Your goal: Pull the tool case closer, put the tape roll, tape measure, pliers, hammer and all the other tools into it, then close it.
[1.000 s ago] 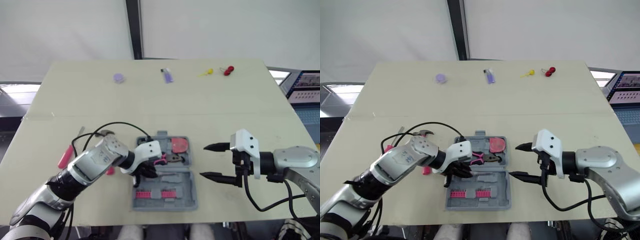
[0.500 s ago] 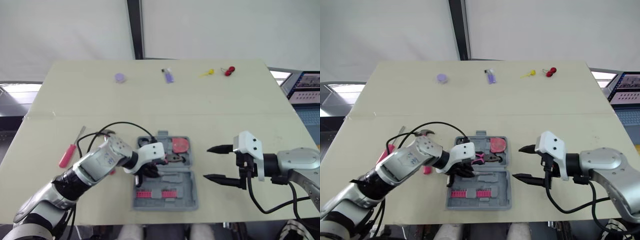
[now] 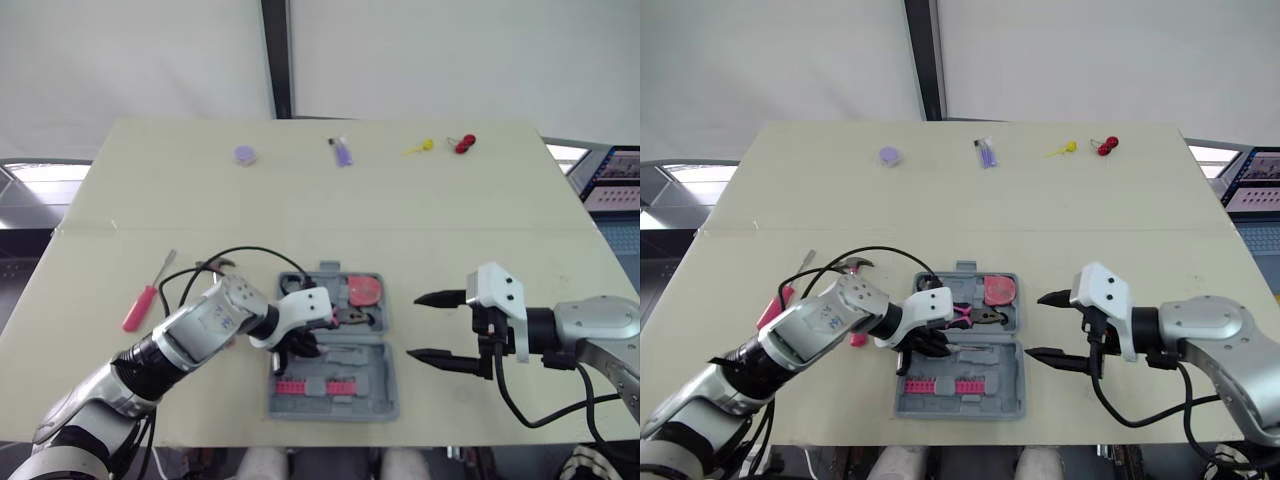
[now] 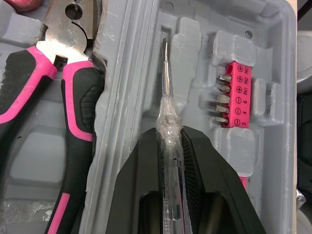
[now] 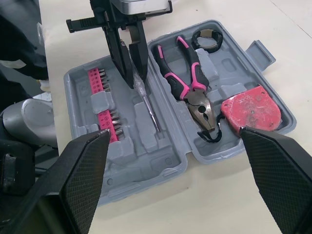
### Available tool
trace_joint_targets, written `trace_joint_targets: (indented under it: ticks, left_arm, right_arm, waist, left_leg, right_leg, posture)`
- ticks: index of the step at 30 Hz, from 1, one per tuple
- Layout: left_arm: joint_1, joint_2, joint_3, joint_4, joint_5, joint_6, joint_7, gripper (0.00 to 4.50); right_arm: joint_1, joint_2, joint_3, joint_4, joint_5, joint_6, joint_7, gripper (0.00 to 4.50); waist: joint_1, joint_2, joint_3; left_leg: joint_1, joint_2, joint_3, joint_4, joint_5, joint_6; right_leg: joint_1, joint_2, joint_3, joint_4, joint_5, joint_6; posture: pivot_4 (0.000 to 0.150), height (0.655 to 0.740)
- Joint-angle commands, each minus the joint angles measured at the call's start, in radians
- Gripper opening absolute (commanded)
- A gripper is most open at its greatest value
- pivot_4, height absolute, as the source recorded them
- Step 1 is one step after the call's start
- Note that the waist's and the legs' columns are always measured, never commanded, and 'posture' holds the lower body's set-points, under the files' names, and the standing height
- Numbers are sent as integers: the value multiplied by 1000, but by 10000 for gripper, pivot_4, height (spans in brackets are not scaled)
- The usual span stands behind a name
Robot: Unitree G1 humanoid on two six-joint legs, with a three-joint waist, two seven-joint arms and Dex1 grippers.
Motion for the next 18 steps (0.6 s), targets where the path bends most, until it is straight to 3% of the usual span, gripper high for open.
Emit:
trace_joint_targets:
  ticks: [1, 18]
  left_arm:
    - [-19, -7, -4, -18, 9, -5, -7, 803]
    - [-30, -26, -18, 14, 27, -25, -8, 803]
  right_arm:
    - [3, -4, -44, -41, 22, -6, -10, 45000]
    - [0, -2, -41, -49, 28, -1, -31, 45000]
  waist:
    - [0, 0, 0]
    - [0, 0, 0]
  left_leg:
    - [0, 0, 0, 0, 0, 0]
    - [-1, 0, 0, 1, 0, 0]
  right_leg:
    - [0, 0, 0, 0, 0, 0]
    - [0, 0, 0, 0, 0, 0]
  posture:
    - [1500, 7400]
    - [1500, 7400]
